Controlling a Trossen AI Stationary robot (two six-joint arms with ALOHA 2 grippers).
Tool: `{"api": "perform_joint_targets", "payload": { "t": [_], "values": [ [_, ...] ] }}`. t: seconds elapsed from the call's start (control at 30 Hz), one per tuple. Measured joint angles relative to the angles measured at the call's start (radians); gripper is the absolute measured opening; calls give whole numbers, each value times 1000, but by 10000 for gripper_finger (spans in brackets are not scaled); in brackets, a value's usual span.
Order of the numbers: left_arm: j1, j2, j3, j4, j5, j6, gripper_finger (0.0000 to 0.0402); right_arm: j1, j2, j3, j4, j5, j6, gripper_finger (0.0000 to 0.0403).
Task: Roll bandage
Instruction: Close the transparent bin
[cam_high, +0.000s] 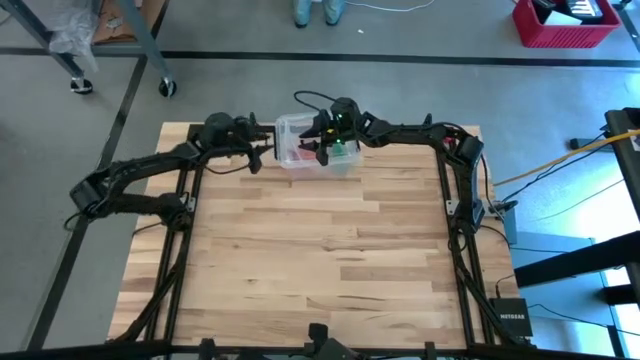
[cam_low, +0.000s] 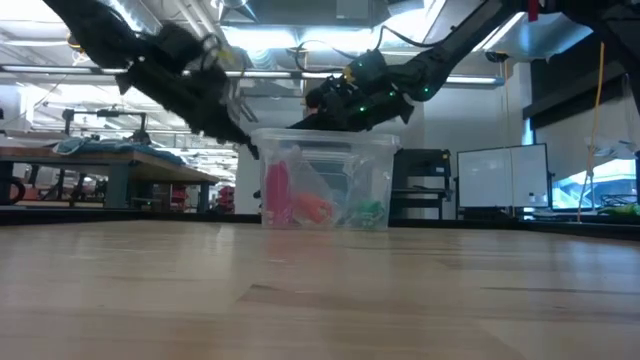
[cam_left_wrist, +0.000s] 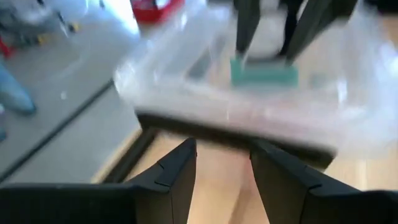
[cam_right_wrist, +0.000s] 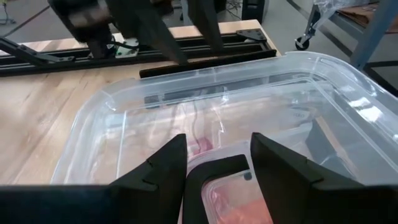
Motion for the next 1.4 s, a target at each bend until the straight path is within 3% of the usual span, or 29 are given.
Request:
{"api": "perform_joint_targets", "payload": {
  "t": [0.3, 0.53, 0.67, 0.93, 1.2, 1.4],
  "values": [
    [-41, 3, 4, 36, 4, 8, 145, 5, 6, -2, 20, -1, 0, 182],
    [-53, -112, 47, -118, -64, -29, 145, 6, 6, -2, 14, 12, 2, 182],
    [-31, -132, -10, -211, -109, -17, 145, 7, 6, -3, 18, 10, 3, 182],
    [-30, -16, -222, 189, -113, -137, 145, 6, 6, -3, 19, 8, 7, 182],
    [-55, 233, -218, 502, -119, -149, 145, 7, 6, -4, 27, 8, 22, 182],
    [-59, 267, -218, 686, -119, -146, 145, 6, 6, -4, 28, 8, 22, 182]
  ]
}}
